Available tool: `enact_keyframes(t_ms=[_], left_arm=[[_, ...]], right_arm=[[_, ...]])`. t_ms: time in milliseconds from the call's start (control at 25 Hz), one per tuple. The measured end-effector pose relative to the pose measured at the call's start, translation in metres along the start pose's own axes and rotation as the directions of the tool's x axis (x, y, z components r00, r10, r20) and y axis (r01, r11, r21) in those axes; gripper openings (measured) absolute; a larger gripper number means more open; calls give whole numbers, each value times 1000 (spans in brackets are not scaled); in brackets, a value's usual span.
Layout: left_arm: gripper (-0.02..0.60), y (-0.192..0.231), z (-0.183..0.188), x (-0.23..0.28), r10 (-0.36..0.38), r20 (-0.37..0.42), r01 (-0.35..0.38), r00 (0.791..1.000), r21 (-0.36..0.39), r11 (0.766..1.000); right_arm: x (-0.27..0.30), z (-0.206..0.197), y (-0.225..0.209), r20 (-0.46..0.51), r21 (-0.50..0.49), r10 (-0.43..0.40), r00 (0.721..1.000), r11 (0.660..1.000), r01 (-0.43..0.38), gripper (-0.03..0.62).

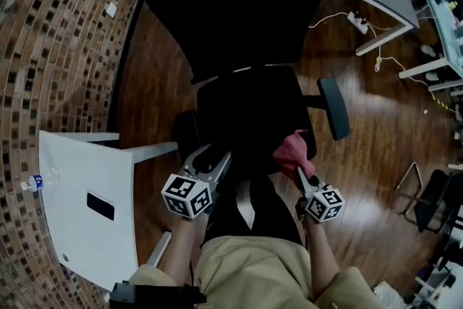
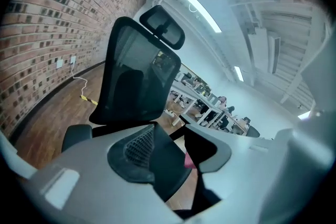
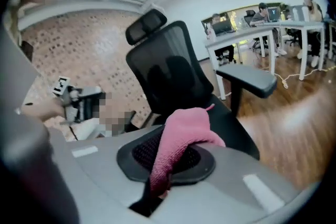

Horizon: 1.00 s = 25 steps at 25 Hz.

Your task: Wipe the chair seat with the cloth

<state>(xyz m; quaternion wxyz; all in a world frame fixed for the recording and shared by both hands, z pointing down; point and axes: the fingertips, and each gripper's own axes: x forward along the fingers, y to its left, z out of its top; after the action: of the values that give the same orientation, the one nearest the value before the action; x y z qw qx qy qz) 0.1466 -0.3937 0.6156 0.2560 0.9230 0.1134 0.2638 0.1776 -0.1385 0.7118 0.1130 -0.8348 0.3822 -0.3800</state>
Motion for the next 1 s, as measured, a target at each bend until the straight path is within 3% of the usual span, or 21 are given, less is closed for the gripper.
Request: enact_keyframes(t_ms=[160, 280, 360, 440, 560, 680, 760, 840, 1000], left_arm=[[163, -52, 36, -10, -14, 66, 8, 998, 89, 996], [163, -83, 65, -23, 10, 157, -37, 988, 171, 985], [163, -115, 74, -35, 34, 216, -82, 976, 218, 973], [163, -151, 75, -52, 66, 268, -139, 961, 265, 954], [164, -200, 69, -84, 129, 326, -243, 937, 340, 908], [164, -247, 48, -106, 191, 420, -319, 887, 260, 911], [164, -274, 28, -120, 217, 450, -342, 866, 217, 914], [164, -294, 12, -138, 237, 471, -371, 850, 215, 903], [164, -316, 2, -175, 239, 557, -418, 795, 217, 882]], right_arm=[[-42, 53, 80, 141, 2, 157, 978, 987, -159, 15], [-53, 107, 119, 193, -145, 316, 929, 946, -291, 16], [-79, 139, 132, 239, -255, 380, 894, 913, -319, 17], [-109, 157, 140, 262, -359, 416, 871, 880, -312, 17], [-151, 164, 145, 265, -479, 415, 870, 840, -255, 17], [-206, 171, 128, 288, -496, 410, 866, 837, -232, 17], [-240, 169, 122, 303, -480, 405, 863, 847, -229, 17], [-266, 165, 124, 314, -488, 402, 860, 845, -217, 17], [-303, 158, 136, 369, -522, 378, 849, 840, -147, 17]])
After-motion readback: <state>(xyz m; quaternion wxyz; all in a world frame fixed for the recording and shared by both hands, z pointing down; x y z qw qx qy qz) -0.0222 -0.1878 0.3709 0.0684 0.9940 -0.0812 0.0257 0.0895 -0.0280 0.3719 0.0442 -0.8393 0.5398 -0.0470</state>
